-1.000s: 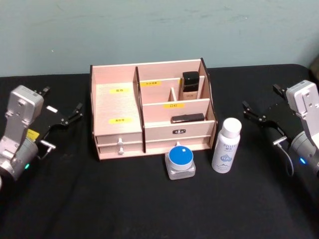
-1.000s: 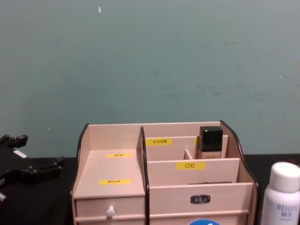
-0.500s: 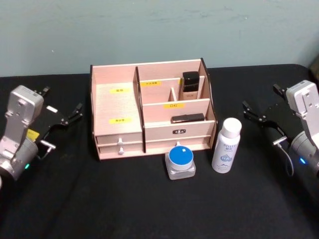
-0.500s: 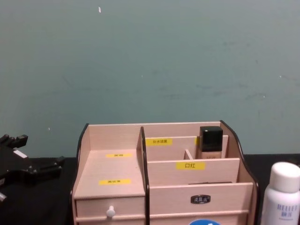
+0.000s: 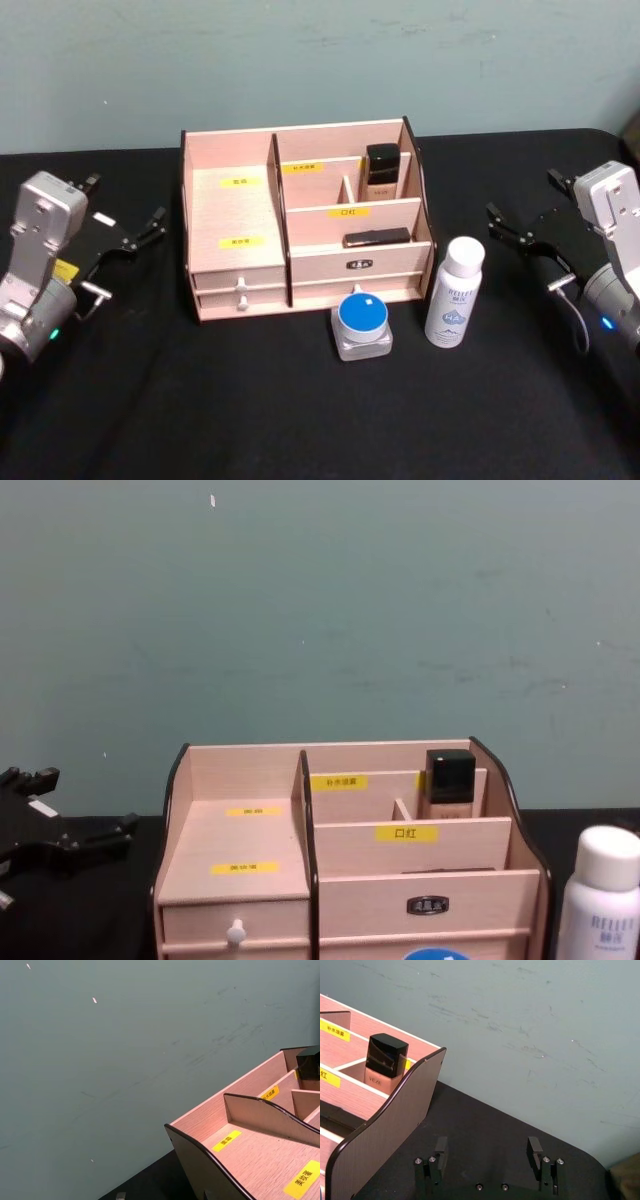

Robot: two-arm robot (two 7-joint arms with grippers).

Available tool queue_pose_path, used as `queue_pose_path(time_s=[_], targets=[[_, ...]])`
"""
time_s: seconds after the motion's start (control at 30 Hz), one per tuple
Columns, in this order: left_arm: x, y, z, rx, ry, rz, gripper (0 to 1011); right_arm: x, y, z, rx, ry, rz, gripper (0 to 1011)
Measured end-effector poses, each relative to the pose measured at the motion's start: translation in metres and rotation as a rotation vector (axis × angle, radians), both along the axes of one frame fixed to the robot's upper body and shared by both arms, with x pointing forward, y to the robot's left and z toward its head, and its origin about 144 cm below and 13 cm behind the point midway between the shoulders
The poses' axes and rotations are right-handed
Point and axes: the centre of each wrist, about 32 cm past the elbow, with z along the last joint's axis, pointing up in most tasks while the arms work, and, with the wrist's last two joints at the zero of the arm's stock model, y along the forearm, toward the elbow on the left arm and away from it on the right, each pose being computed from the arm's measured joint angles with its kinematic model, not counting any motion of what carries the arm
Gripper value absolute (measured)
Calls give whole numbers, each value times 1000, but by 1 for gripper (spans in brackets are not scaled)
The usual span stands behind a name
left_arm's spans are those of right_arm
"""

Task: Pick up the facial cleanser and watermelon frost from the table and place them into the tiered storage box.

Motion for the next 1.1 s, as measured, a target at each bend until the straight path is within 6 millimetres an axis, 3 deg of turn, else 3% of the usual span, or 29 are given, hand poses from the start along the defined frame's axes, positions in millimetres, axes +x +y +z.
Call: queue_pose_path(time_s=[1.1], targets=[[0,0,0,0,0,0,1010,0,0,0,0,0,0,1007]])
